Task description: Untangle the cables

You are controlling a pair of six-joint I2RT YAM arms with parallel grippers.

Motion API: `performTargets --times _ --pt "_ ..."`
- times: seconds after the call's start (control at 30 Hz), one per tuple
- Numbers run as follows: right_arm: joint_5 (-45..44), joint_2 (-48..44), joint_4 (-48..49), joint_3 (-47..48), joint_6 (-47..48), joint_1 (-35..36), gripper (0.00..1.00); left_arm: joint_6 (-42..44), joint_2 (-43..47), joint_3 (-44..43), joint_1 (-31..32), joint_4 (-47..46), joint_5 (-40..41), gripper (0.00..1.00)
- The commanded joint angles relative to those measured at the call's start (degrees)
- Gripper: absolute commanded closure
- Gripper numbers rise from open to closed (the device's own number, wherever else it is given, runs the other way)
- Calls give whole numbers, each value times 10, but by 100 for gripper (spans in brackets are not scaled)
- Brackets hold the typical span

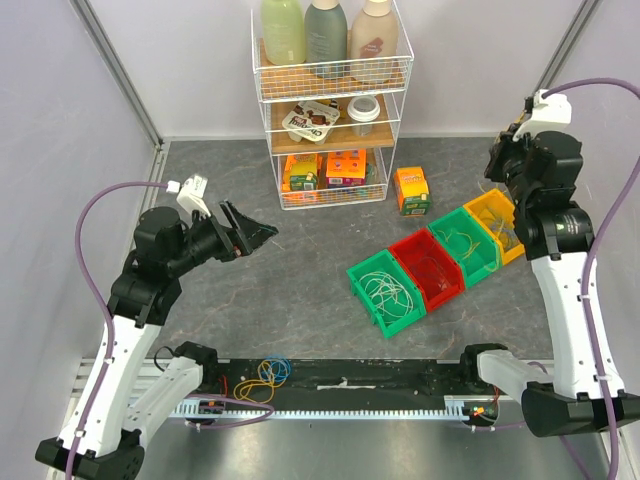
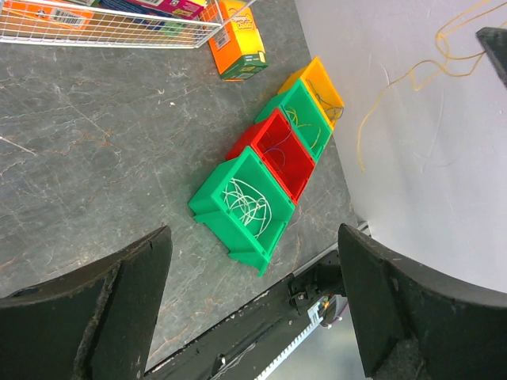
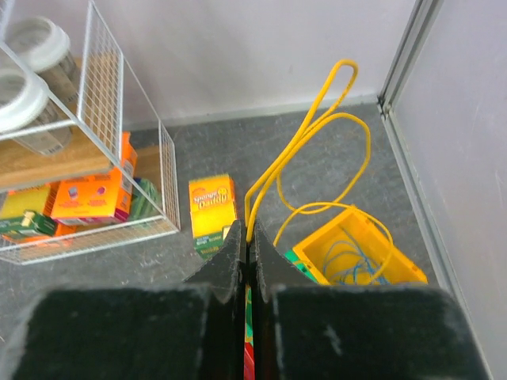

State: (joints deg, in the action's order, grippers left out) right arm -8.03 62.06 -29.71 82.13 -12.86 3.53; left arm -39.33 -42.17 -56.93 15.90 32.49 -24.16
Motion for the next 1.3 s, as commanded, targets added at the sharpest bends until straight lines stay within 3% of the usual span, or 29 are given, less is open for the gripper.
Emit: performTargets --times 0.0,0.2,0.37,0.57,0.83,0.9,0.97,1.03,1.1,1.2,1.27 --pt "-6 -7 0 -47 -8 -1 100 24 7 -3 4 -22 -17 10" --pt "-4 -15 38 -143 -29 -1 100 17 1 12 6 -18 -14 14" --pt "3 -11 72 -255 -107 -1 100 -2 -69 17 5 81 18 19" --pt "-22 23 63 -354 -192 -1 100 -23 -73 95 5 104 3 24" --pt "-72 171 84 -308 -124 0 100 -99 -41 145 20 96 1 16" --pt "-81 180 76 -299 -108 5 89 -99 -41 141 27 114 22 15" --pt "-83 175 67 -293 -91 9 70 -95 -38 139 33 128 48 15" --pt "-127 154 38 -277 -88 30 51 -95 -33 139 33 132 54 14" --pt "-196 124 -9 -251 -84 72 38 -94 -33 132 33 130 54 14" --pt "-265 83 -73 -206 -86 156 29 -87 -37 104 33 133 79 14" --pt "-282 71 -102 -185 -94 248 26 -85 -32 77 33 143 118 16"
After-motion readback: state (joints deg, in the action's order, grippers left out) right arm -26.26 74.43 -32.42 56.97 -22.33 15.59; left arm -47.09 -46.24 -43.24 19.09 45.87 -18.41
